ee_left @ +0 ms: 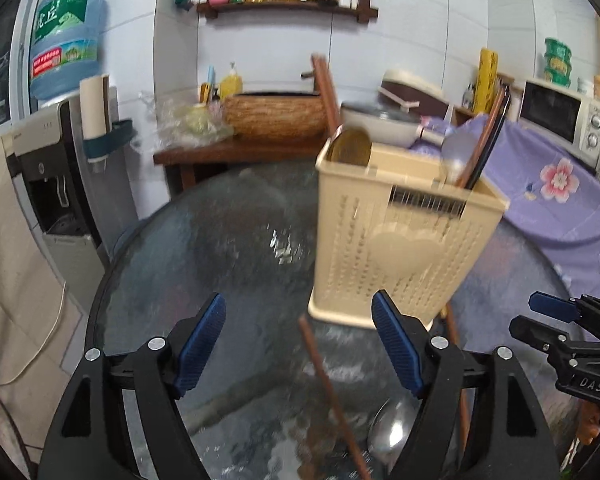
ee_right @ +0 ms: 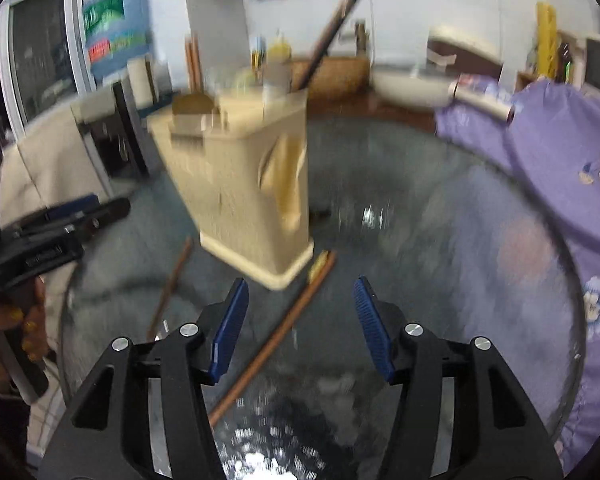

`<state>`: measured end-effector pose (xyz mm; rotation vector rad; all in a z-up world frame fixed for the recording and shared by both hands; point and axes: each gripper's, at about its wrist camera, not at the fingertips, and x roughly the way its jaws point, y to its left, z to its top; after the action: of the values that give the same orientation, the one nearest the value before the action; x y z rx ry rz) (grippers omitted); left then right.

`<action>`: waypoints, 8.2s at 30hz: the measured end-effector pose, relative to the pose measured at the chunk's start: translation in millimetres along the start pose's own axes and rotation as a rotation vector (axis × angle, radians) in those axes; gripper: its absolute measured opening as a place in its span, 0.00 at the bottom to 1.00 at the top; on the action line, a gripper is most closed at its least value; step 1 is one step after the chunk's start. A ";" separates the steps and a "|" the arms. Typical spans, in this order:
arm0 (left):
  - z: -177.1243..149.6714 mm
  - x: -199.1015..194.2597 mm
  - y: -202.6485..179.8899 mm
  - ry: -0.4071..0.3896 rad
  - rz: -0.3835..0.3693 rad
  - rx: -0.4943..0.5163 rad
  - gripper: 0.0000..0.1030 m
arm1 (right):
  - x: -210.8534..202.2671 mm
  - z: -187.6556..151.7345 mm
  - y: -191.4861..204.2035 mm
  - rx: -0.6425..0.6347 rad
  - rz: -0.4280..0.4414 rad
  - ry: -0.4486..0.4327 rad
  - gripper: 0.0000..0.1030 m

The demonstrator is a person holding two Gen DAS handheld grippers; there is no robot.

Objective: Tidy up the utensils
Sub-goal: 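Withdraw both tools from the caddy toward the wooden chopsticks on the table, then grasp a wooden chopstick with the left tool while the right tool grasps another wooden chopstick, then lift the chopstick with the left tool while the right tool carries its chopstick toward the caddy, then insert the chopstick into the caddy and open the left tool while the right tool releases its chopstick inside, then withdraw both tools toward the remaining spoon and black chopstick on the table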

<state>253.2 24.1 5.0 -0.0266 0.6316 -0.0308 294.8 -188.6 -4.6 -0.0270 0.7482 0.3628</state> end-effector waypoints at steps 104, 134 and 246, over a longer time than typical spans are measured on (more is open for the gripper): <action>8.1 67.2 -6.8 0.186 -0.046 -0.079 0.07 | 53.2 30.8 -54.0 0.233 -0.007 0.036 0.07; 53.0 -57.8 -18.0 -0.117 -0.112 -0.032 0.07 | -79.1 45.6 -15.8 0.072 0.121 -0.227 0.07; 61.9 -21.0 -10.2 -0.128 -0.061 -0.045 0.74 | -31.3 51.9 -13.2 0.080 0.041 -0.183 0.60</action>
<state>272.6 15.7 67.7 -0.0907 0.5037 -0.0730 312.4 -202.9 53.1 0.0956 0.5818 0.3685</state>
